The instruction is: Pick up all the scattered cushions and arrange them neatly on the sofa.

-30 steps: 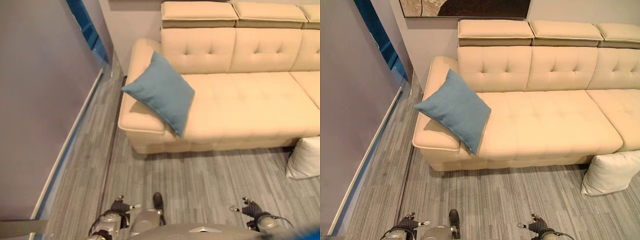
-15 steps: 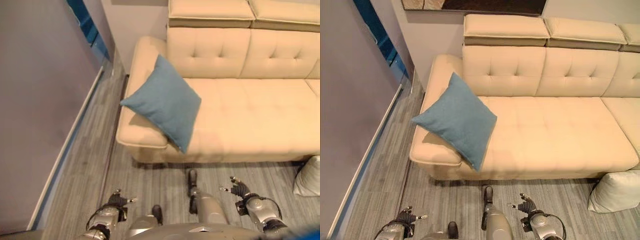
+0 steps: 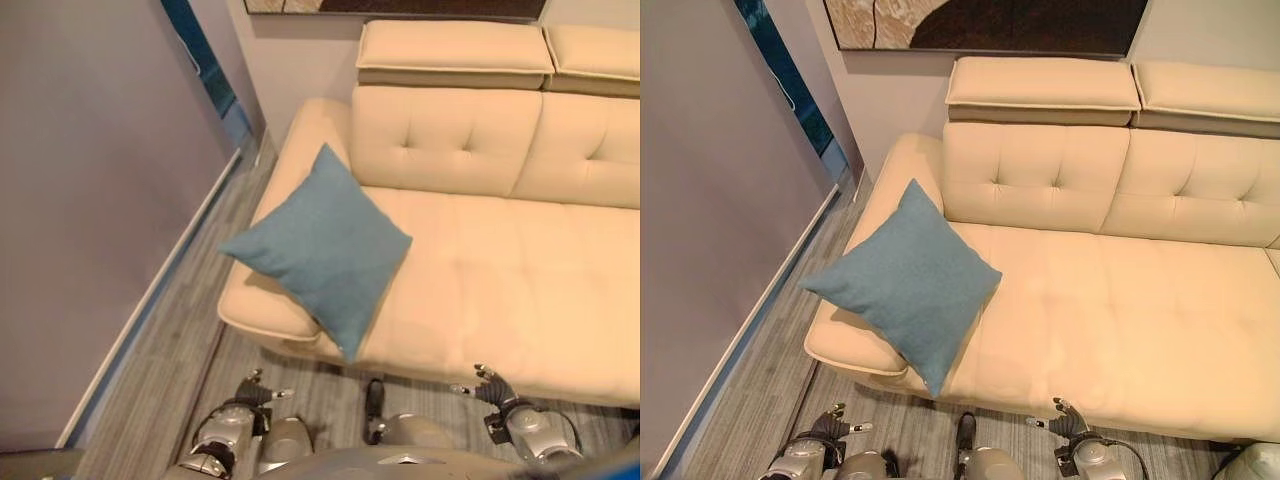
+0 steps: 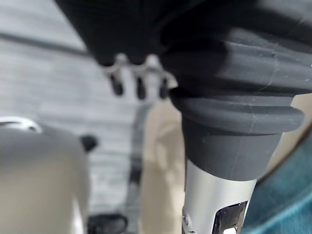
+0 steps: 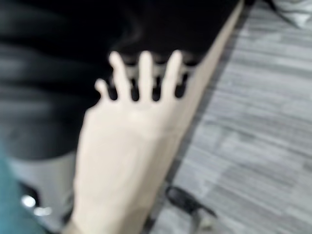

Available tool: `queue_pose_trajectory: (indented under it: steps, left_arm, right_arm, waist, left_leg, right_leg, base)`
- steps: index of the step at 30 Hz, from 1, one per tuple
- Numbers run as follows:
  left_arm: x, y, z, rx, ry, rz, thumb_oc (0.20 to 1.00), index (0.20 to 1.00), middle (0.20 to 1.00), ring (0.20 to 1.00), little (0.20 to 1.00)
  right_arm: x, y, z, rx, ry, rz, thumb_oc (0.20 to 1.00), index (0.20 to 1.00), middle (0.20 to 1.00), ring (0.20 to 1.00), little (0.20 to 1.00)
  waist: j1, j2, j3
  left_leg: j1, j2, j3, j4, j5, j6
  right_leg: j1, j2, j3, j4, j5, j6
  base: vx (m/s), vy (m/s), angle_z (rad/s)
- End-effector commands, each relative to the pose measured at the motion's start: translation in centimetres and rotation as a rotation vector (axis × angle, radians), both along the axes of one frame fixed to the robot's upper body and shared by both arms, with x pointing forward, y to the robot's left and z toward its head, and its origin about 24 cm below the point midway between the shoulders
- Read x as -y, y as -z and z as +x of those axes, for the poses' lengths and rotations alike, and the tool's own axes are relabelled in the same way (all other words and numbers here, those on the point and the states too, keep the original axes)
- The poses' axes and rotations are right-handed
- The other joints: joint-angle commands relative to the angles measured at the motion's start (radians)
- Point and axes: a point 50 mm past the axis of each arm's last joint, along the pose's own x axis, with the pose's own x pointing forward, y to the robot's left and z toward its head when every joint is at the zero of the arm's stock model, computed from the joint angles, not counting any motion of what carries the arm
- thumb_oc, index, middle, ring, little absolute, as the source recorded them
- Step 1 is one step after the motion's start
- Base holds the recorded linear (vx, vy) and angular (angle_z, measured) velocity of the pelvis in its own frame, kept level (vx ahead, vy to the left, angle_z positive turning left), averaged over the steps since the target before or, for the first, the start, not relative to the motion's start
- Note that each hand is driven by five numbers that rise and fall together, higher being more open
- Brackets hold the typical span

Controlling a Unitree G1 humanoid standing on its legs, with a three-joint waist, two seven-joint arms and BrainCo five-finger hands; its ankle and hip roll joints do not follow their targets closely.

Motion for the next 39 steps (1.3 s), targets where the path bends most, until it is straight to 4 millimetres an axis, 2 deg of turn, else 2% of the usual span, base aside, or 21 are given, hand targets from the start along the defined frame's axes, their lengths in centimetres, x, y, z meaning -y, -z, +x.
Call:
queue_pose_trajectory:
  steps: [1,6,8,11,12,14,15,19,21,23,25,28,29,31,32,33,35,38,39]
  left_arm:
    - [-0.6,-0.9,1.3,0.071,0.010,0.020,1.000,1.000,1.000,1.000,1.000]
    - [-0.6,-1.5,2.1,0.124,0.007,0.018,1.000,1.000,1.000,1.000,1.000]
    - [-1.0,-2.5,3.0,0.198,-0.016,0.032,1.000,1.000,1.000,1.000,1.000]
    - [-1.3,-3.3,3.8,0.244,-0.007,0.048,1.000,1.000,1.000,1.000,1.000]
    - [-1.6,-4.8,5.2,0.338,0.005,0.064,1.000,1.000,1.000,1.000,1.000]
    - [-1.6,-4.8,5.2,0.338,0.005,0.064,1.000,1.000,1.000,1.000,1.000]
    - [-1.5,-5.3,5.4,0.373,-0.005,0.068,1.000,1.000,1.000,1.000,1.000]
    - [-1.1,-5.8,5.9,0.413,-0.014,0.058,1.000,1.000,1.000,1.000,1.000]
    - [-0.7,-6.7,6.2,0.464,-0.002,0.054,1.000,1.000,1.000,1.000,1.000]
    - [-0.5,-6.6,6.0,0.466,0.008,0.050,1.000,1.000,1.000,1.000,1.000]
    - [0.4,-6.6,5.5,0.479,0.031,0.017,1.000,1.000,1.000,1.000,1.000]
    - [1.5,-6.5,5.1,0.485,0.027,-0.027,1.000,1.000,1.000,1.000,1.000]
    - [1.5,-6.5,5.0,0.484,0.027,-0.028,1.000,1.000,1.000,1.000,1.000]
    - [2.4,-6.7,5.3,0.502,0.018,-0.067,1.000,1.000,1.000,1.000,1.000]
    - [2.4,-6.7,5.3,0.502,0.018,-0.067,1.000,1.000,1.000,1.000,1.000]
    - [2.8,-6.8,5.4,0.501,0.025,-0.077,1.000,1.000,1.000,1.000,1.000]
    - [3.0,-6.9,5.5,0.506,0.029,-0.082,1.000,1.000,1.000,1.000,1.000]
    - [3.4,-7.3,5.9,0.522,0.054,-0.089,1.000,1.000,1.000,1.000,1.000]
    - [3.5,-7.3,5.9,0.522,0.054,-0.090,1.000,1.000,1.000,1.000,1.000]
  right_arm:
    - [0.6,-1.1,1.1,0.088,0.024,0.006,1.000,1.000,1.000,1.000,1.000]
    - [0.2,-1.5,1.9,0.126,0.004,0.003,1.000,1.000,1.000,1.000,1.000]
    - [-0.2,-2.2,3.3,0.180,-0.019,-0.006,1.000,1.000,1.000,1.000,1.000]
    - [-0.3,-2.6,3.9,0.203,-0.018,-0.011,1.000,1.000,1.000,1.000,1.000]
    - [0.1,-3.7,5.2,0.267,-0.025,-0.053,1.000,1.000,1.000,1.000,1.000]
    - [0.2,-3.7,5.2,0.266,-0.025,-0.053,1.000,1.000,1.000,1.000,1.000]
    - [0.8,-4.3,5.4,0.300,0.002,-0.066,1.000,1.000,1.000,1.000,1.000]
    - [1.7,-4.9,5.8,0.324,0.028,-0.095,1.000,1.000,1.000,1.000,1.000]
    - [2.4,-5.9,6.2,0.376,0.045,-0.117,1.000,1.000,1.000,1.000,1.000]
    - [2.8,-6.2,6.1,0.388,0.049,-0.132,1.000,1.000,1.000,1.000,1.000]
    - [4.0,-7.5,6.2,0.444,0.052,-0.174,1.000,1.000,1.000,1.000,1.000]
    - [5.4,-8.9,6.5,0.483,0.044,-0.237,1.000,1.000,1.000,1.000,1.000]
    - [5.5,-9.0,6.5,0.483,0.044,-0.238,1.000,1.000,1.000,1.000,1.000]
    - [6.4,-10.4,7.1,0.537,0.059,-0.276,1.000,1.000,1.000,1.000,1.000]
    - [6.4,-10.4,7.1,0.537,0.059,-0.277,1.000,1.000,1.000,1.000,1.000]
    - [6.9,-11.5,7.7,0.576,0.060,-0.299,1.000,1.000,1.000,1.000,1.000]
    - [7.1,-11.8,7.9,0.586,0.062,-0.310,1.000,1.000,1.000,1.000,1.000]
    - [8.1,-13.8,9.0,0.650,0.073,-0.341,1.000,1.000,1.000,1.000,1.000]
    - [8.1,-13.8,9.0,0.650,0.073,-0.341,1.000,1.000,1.000,1.000,1.000]
  waist:
    - [-0.007,0.014,0.014]
    - [0.007,0.008,0.004]
    - [0.029,0.002,0.000]
    - [0.039,-0.002,0.003]
    - [0.042,-0.001,0.012]
    - [0.043,-0.001,0.012]
    - [0.036,-0.001,0.013]
    - [0.034,-0.004,0.014]
    - [0.023,-0.015,0.028]
    - [0.017,-0.016,0.033]
    - [0.021,-0.024,0.026]
    - [0.026,-0.019,0.019]
    - [0.025,-0.018,0.018]
    - [0.034,-0.015,0.026]
    - [0.032,-0.014,0.026]
    - [0.035,-0.013,0.032]
    - [0.036,-0.012,0.035]
    - [0.048,-0.006,0.057]
    - [0.047,-0.006,0.057]
  left_leg:
    - [-0.008,-0.009,0.042,0.097,0.027,0.054]
    - [0.009,-0.055,0.018,0.095,-0.016,0.079]
    - [0.024,-0.085,0.045,0.087,-0.054,0.111]
    - [0.035,-0.095,0.065,0.080,-0.066,0.123]
    - [0.049,-0.106,0.066,0.070,-0.077,0.137]
    - [0.049,-0.106,0.067,0.070,-0.077,0.137]
    - [0.060,-0.113,0.055,0.062,-0.082,0.138]
    - [0.086,-0.117,0.050,0.038,-0.093,0.131]
    - [0.112,-0.120,0.024,0.038,-0.103,0.123]
    - [0.118,-0.120,0.009,0.042,-0.104,0.122]
    - [0.128,-0.115,0.001,0.041,-0.109,0.112]
    - [0.125,-0.101,-0.012,0.035,-0.100,0.099]
    - [0.125,-0.101,-0.013,0.035,-0.100,0.099]
    - [0.105,-0.079,-0.033,0.027,-0.078,0.081]
    - [0.104,-0.079,-0.035,0.026,-0.077,0.081]
    - [0.093,-0.067,-0.045,0.016,-0.064,0.073]
    - [0.087,-0.061,-0.049,0.012,-0.057,0.070]
    - [0.059,-0.046,-0.072,0.001,-0.032,0.060]
    - [0.058,-0.046,-0.073,0.001,-0.031,0.060]
  right_leg:
    - [0.051,-0.087,0.073,0.109,-0.082,0.106]
    - [0.057,-0.114,0.090,0.141,-0.081,0.127]
    - [0.034,-0.147,0.092,0.196,-0.069,0.164]
    - [-0.001,-0.163,0.103,0.243,-0.047,0.182]
    - [-0.047,-0.177,0.122,0.313,-0.012,0.200]
    - [-0.048,-0.177,0.123,0.314,-0.013,0.200]
    - [-0.072,-0.173,0.145,0.313,-0.001,0.197]
    - [-0.097,-0.187,0.124,0.220,0.022,0.197]
    - [-0.141,-0.192,0.151,0.160,0.057,0.207]
    - [-0.142,-0.186,0.171,0.171,0.053,0.210]
    - [-0.117,-0.190,0.157,0.163,0.049,0.205]
    - [-0.092,-0.182,0.128,0.144,0.039,0.195]
    - [-0.091,-0.182,0.127,0.143,0.039,0.195]
    - [-0.083,-0.168,0.093,0.134,0.023,0.183]
    - [-0.083,-0.168,0.092,0.134,0.023,0.182]
    - [-0.084,-0.160,0.072,0.132,0.015,0.176]
    - [-0.084,-0.156,0.065,0.131,0.011,0.173]
    - [-0.100,-0.144,0.039,0.143,-0.006,0.159]
    - [-0.101,-0.144,0.038,0.143,-0.007,0.159]
  base:
    - [0.17,0.103,-0.05]
    - [0.15,0.180,-0.09]
    - [0.12,0.275,-0.31]
    - [0.06,0.152,-0.38]
    - [0.06,0.125,-0.18]
    - [0.06,0.079,-0.01]
    - [0.07,0.035,0.20]
    - [0.11,-0.018,0.11]
    - [0.17,-0.095,-0.06]
    - [0.11,-0.081,0.36]
    - [0.10,-0.158,0.66]
    - [0.07,-0.137,0.22]
    - [0.04,-0.165,0.29]
    - [0.01,-0.168,0.35]
    - [-0.02,-0.139,0.29]
    - [0.00,-0.131,0.44]
    - [-0.01,-0.113,0.42]
    - [-0.03,-0.114,0.08]
    - [-0.02,-0.093,0.20]
